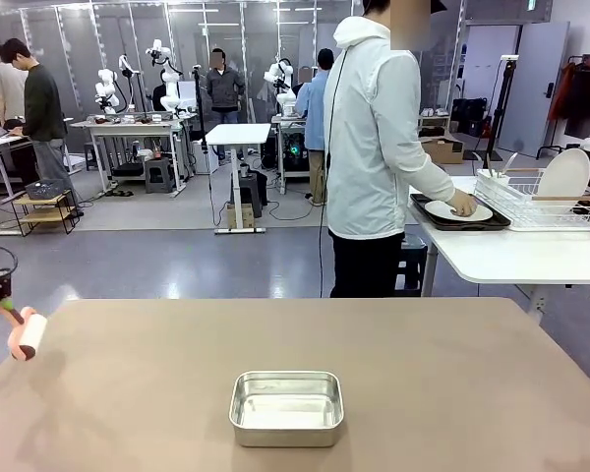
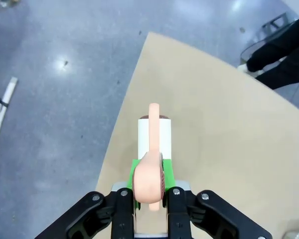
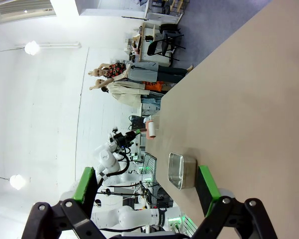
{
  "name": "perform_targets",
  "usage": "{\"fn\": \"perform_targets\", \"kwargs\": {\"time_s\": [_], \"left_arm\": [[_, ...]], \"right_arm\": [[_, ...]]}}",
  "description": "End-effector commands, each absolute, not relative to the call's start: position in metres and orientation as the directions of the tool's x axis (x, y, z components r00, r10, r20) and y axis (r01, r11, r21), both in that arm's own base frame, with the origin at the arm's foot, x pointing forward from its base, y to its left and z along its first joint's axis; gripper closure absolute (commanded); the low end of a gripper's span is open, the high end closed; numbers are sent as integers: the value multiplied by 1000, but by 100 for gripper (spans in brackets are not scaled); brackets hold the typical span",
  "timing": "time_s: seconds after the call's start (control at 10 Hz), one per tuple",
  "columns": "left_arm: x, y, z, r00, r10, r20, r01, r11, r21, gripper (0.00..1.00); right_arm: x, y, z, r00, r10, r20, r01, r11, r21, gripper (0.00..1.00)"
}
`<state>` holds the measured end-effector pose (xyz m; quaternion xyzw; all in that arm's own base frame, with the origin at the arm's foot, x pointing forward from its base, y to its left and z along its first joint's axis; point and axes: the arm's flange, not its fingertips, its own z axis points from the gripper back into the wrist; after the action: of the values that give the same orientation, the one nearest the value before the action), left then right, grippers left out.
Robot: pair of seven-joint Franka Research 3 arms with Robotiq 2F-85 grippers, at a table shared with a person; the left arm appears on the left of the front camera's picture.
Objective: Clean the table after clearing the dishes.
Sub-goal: When the right (or left) Handle tray is removed, use the right hand (or left hand) to clean the right (or left) side of the table with the Lint Roller.
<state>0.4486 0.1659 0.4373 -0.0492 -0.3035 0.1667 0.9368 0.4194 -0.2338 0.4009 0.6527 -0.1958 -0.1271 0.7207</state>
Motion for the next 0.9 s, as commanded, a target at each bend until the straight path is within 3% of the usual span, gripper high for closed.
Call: {"fn": "perform_targets", "kwargs": {"time_s": [0.0, 0.3, 0.8], "left_arm": [[424, 138, 490, 726, 310, 614, -235, 951, -202, 79], [420, 124, 516, 701, 280, 656, -225, 960, -169, 79], [425, 133, 510, 705, 276, 654, -220, 961, -169, 79]], "right_arm": [[418, -233, 404, 892, -435, 122, -79, 115, 990, 0], [418, -233, 404, 892, -435, 122, -79, 115, 990, 0], [418, -233, 404, 892, -435, 122, -79, 115, 990, 0]]}}
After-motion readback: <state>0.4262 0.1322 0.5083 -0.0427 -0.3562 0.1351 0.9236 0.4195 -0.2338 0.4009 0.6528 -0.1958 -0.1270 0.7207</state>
